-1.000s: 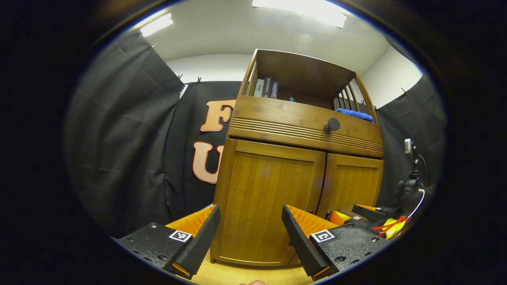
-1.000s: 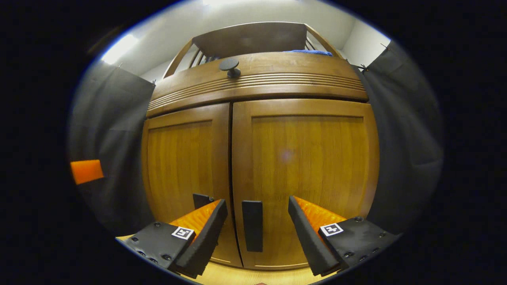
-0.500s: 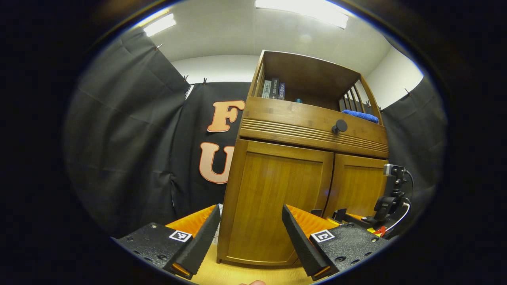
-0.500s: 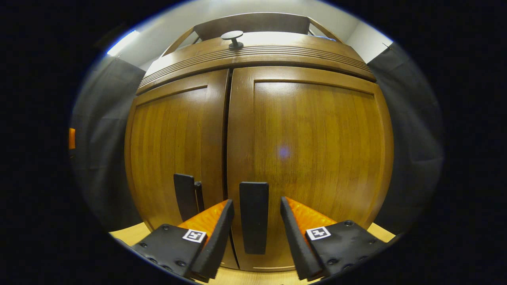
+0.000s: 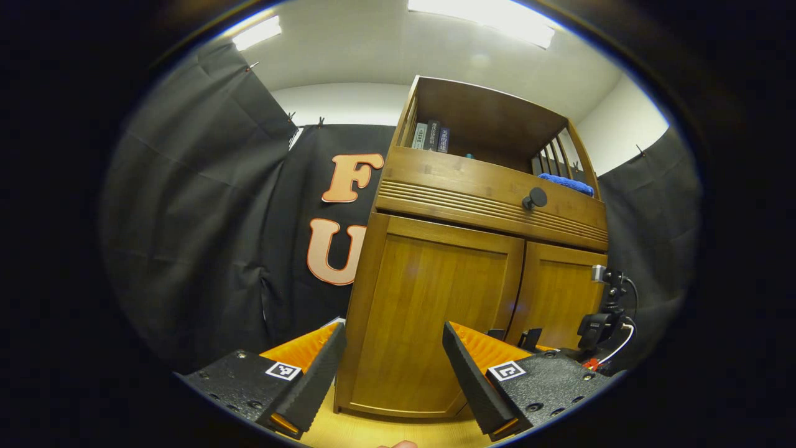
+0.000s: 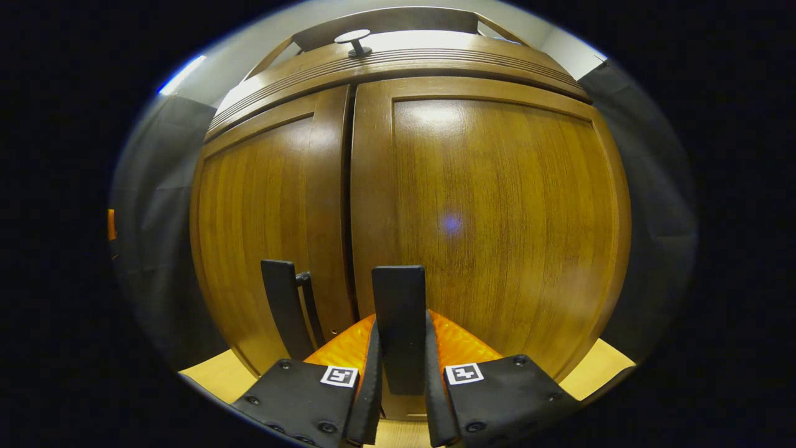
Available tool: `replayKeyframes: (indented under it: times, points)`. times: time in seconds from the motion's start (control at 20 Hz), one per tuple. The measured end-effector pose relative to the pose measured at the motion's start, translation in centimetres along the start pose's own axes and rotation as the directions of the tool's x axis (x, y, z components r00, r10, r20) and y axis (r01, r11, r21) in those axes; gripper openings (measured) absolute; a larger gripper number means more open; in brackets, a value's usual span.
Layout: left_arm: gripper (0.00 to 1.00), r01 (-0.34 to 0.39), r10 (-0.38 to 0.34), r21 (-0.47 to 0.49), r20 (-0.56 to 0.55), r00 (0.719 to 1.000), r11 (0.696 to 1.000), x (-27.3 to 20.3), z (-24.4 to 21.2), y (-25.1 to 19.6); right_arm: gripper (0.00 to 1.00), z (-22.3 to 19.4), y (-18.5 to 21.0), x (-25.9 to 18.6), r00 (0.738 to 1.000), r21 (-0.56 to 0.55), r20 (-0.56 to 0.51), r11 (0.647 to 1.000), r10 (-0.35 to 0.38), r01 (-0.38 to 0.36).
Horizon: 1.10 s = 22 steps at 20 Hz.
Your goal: Open the right door of the double-door shoe cabinet with the right hand, and open the left door with the left hand.
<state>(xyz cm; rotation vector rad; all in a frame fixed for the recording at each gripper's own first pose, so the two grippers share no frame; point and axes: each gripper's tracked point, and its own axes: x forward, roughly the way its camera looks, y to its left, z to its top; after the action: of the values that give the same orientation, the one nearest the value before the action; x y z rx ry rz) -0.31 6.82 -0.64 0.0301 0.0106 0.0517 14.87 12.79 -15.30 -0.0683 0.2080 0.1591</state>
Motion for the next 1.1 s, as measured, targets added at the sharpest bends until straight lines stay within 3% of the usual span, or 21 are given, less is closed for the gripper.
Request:
replayKeyframes:
  times: [0.35, 0.4, 0.6, 0.7, 0.8, 0.9, 1.0, 1.1]
  points:
    - [0.94, 0.048, -0.048, -0.001, -0.026, 0.999, 0.999, -0.3, -0.7, -2.0, 0.33, 0.2, 0.0, -1.2, 0.999, 0.003, -0.032, 0.999, 0.033, -0.033]
    - [0.94, 0.048, -0.048, 0.001, -0.029, 0.998, 0.999, -0.3, -0.9, -2.0, 0.38, 0.4, 0.0, -1.6, 0.999, 0.005, -0.033, 0.999, 0.039, -0.039]
    - [0.9, 0.044, -0.044, 0.002, -0.031, 0.999, 0.999, -0.7, -1.0, -2.2, 0.38, 1.0, 0.0, -3.0, 0.997, 0.001, -0.046, 0.998, 0.069, -0.069]
    - [0.94, 0.045, -0.045, 0.001, -0.034, 0.998, 0.999, -0.8, -1.2, -2.5, 0.38, 1.2, -0.2, -4.3, 0.995, 0.003, -0.051, 0.997, 0.083, -0.083]
    - [0.94, 0.042, -0.042, 0.005, -0.036, 0.998, 0.999, -1.0, -1.3, -2.5, 0.33, 1.1, -0.5, -5.6, 0.994, 0.002, -0.047, 0.995, 0.098, -0.098]
    - [0.94, 0.041, -0.041, 0.005, -0.038, 0.998, 0.999, -1.1, -1.5, -2.7, 0.43, 1.2, -0.7, -6.3, 0.993, -0.002, -0.037, 0.994, 0.111, -0.111]
    - [0.94, 0.047, -0.047, -0.002, -0.045, 0.998, 0.999, -1.2, -1.8, -3.2, 0.37, 1.4, -0.9, -6.8, 0.993, -0.004, -0.036, 0.994, 0.112, -0.112]
    - [0.94, 0.056, -0.056, -0.008, -0.045, 0.997, 0.998, -1.2, -1.9, -3.7, 0.42, 1.4, -1.3, -8.1, 0.993, 0.0, -0.037, 0.993, 0.115, -0.115]
